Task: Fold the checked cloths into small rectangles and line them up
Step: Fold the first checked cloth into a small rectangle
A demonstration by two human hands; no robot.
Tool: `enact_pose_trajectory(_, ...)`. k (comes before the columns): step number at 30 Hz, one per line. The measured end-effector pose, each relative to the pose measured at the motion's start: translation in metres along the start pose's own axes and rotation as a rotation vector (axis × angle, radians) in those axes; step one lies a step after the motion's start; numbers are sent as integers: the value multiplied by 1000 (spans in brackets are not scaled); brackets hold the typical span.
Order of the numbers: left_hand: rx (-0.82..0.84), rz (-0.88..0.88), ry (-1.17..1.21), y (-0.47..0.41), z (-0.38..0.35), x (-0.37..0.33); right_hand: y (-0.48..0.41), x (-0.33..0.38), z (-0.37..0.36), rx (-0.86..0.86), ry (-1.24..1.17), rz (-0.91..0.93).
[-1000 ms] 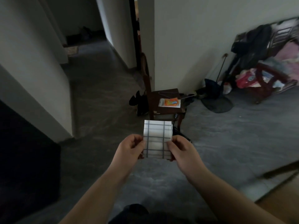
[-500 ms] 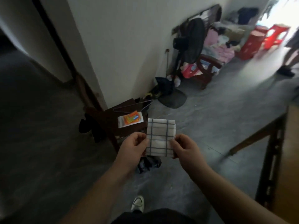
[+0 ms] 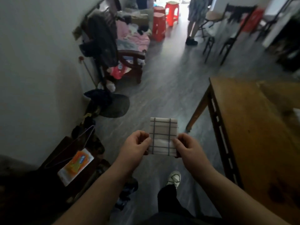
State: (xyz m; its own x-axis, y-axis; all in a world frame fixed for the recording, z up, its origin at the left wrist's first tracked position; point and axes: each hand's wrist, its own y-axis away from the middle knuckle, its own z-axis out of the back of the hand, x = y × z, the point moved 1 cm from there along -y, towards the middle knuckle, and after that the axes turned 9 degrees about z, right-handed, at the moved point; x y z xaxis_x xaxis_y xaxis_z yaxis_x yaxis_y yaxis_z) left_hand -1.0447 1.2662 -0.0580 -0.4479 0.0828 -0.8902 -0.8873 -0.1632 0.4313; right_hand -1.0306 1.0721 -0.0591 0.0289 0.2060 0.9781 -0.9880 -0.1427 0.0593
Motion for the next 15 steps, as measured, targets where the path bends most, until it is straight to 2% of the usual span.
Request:
enact_pose_trajectory(5,139,-2,-61,-95,-81,-60,-83,-14,78,-153,-7,-26)
enact_pose_trajectory(15,341,-26,-175,-260,-238,-179,-234,-16,236,-343,-11,-116)
